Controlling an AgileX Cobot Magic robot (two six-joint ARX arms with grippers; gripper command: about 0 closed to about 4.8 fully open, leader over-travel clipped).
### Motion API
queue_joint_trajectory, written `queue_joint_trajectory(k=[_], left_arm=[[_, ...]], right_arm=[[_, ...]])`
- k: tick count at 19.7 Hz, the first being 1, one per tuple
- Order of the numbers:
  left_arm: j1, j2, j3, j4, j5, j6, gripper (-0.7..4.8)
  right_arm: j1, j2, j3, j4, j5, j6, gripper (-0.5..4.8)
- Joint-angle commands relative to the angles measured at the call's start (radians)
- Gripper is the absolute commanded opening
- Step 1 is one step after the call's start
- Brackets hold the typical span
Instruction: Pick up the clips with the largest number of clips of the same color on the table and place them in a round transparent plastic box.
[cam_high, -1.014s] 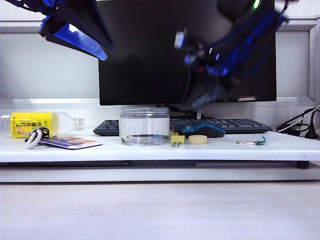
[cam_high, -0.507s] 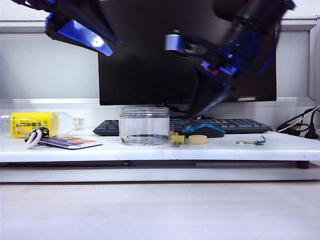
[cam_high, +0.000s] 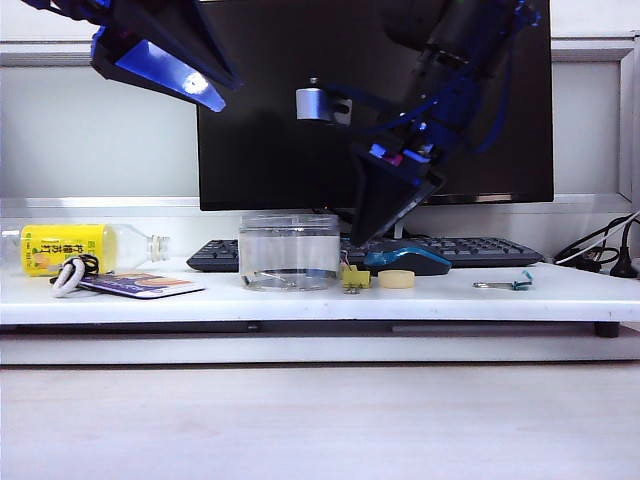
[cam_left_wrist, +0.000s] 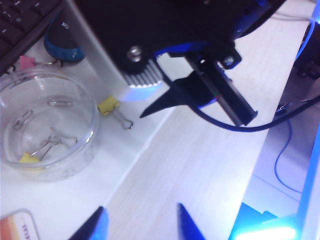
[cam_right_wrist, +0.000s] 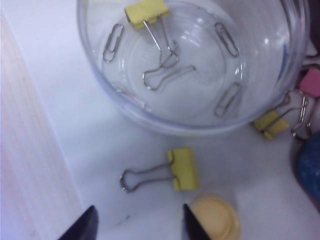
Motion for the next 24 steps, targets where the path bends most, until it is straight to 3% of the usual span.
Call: queue_joint_trajectory(k=[1, 24], left_arm=[[-0.001, -0.002, 0.003, 0.009, 0.007, 0.005, 1.89], [-0.001, -0.001, 0.002, 0.023, 0.002, 0.015, 1.88]], right_arm=[[0.002, 0.025, 0.015, 0.025, -0.008, -0.003, 2.17], [-0.021, 0.158, 0.027, 0.147, 0.095, 0.002, 2.11]])
